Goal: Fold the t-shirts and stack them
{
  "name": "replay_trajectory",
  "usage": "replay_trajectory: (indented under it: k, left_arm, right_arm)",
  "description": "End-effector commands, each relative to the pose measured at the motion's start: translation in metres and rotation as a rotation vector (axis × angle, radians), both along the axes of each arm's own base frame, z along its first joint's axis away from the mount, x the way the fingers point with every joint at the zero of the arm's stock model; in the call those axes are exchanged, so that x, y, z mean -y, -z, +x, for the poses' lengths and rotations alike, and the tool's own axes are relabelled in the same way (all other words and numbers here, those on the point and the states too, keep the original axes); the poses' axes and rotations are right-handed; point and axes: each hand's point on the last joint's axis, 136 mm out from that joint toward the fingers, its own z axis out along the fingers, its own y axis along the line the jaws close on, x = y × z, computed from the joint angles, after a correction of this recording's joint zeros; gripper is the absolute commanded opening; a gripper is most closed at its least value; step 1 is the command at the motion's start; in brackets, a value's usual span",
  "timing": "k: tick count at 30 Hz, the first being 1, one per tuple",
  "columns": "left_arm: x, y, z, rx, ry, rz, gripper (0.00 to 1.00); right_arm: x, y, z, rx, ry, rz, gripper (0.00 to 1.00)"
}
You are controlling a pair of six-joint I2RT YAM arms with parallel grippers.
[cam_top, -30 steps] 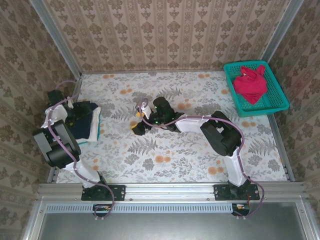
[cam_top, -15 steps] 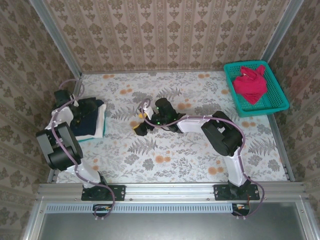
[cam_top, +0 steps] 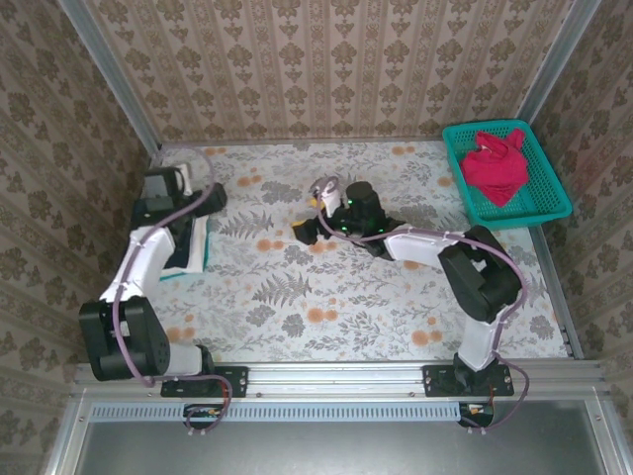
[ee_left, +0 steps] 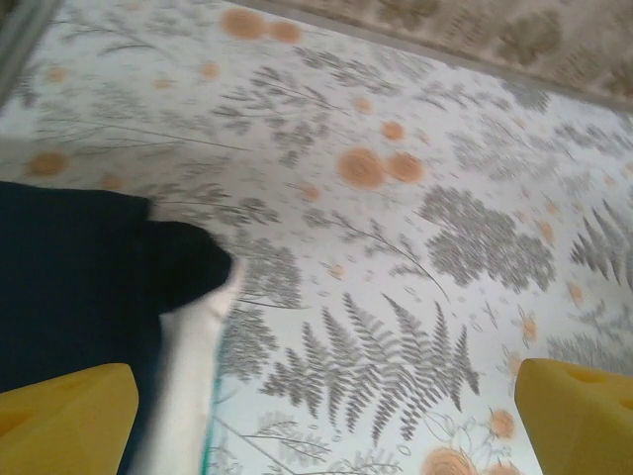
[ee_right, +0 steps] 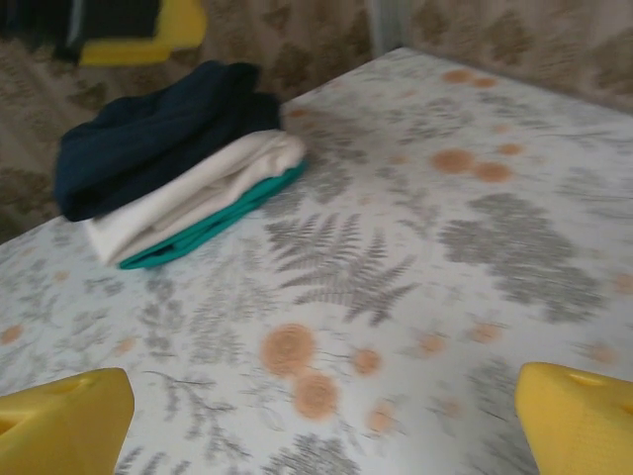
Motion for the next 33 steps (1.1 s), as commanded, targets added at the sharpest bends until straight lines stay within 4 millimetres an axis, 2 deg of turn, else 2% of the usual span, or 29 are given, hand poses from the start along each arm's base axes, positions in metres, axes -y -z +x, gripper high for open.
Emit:
replay_trajectory:
  k: [1,4,8,10,13,16,19,25,26,27,30,33]
  left_arm:
    - [0.019,-0.004,0.004,0.158,0.075,0.103,1.0]
    - [0.034,0.005,-0.002,0.216,0.134,0.151,1.0]
    - [0.038,0.015,-0.005,0.229,0.173,0.185,1.0]
    - [0.041,0.017,-0.004,0.229,0.192,0.19,1.0]
    - [0.055,0.013,-0.004,0.272,0.258,0.183,1.0]
    - [0.07,0.013,0.0,0.31,0.319,0.187,1.0]
    - [0.063,0.029,0.005,0.32,0.288,0.232,1.0]
    - [0.028,0.041,-0.007,0.298,0.208,0.393,1.0]
    - [0.022,0.046,-0.008,0.298,0.198,0.391,1.0]
    - [0.016,0.053,-0.009,0.294,0.182,0.379,1.0]
    - [-0.003,0.07,-0.007,0.303,0.116,0.323,1.0]
    - [-0.011,0.087,-0.004,0.311,0.09,0.29,1.0]
  right_arm:
    - [0.048,-0.02,0.02,0.071,0.191,-0.003,1.0]
    - [0.09,-0.017,0.026,0.081,0.322,-0.037,1.0]
    - [0.142,-0.01,0.029,0.073,0.481,-0.083,1.0]
    - [0.179,-0.01,0.033,0.068,0.633,-0.105,1.0]
    - [0.226,-0.008,0.037,0.043,0.75,-0.129,1.0]
    - [0.261,-0.008,0.04,0.054,0.826,-0.151,1.0]
    - [0.291,0.001,0.037,0.075,0.885,-0.235,1.0]
    - [0.337,0.018,0.014,0.038,0.999,-0.288,1.0]
    - [0.339,0.021,0.013,0.029,1.002,-0.284,1.0]
    - [0.341,0.011,0.01,0.051,1.014,-0.258,1.0]
    - [0.343,0.012,0.005,0.039,1.025,-0.23,1.0]
    - [0.339,0.016,0.0,0.028,1.006,-0.215,1.0]
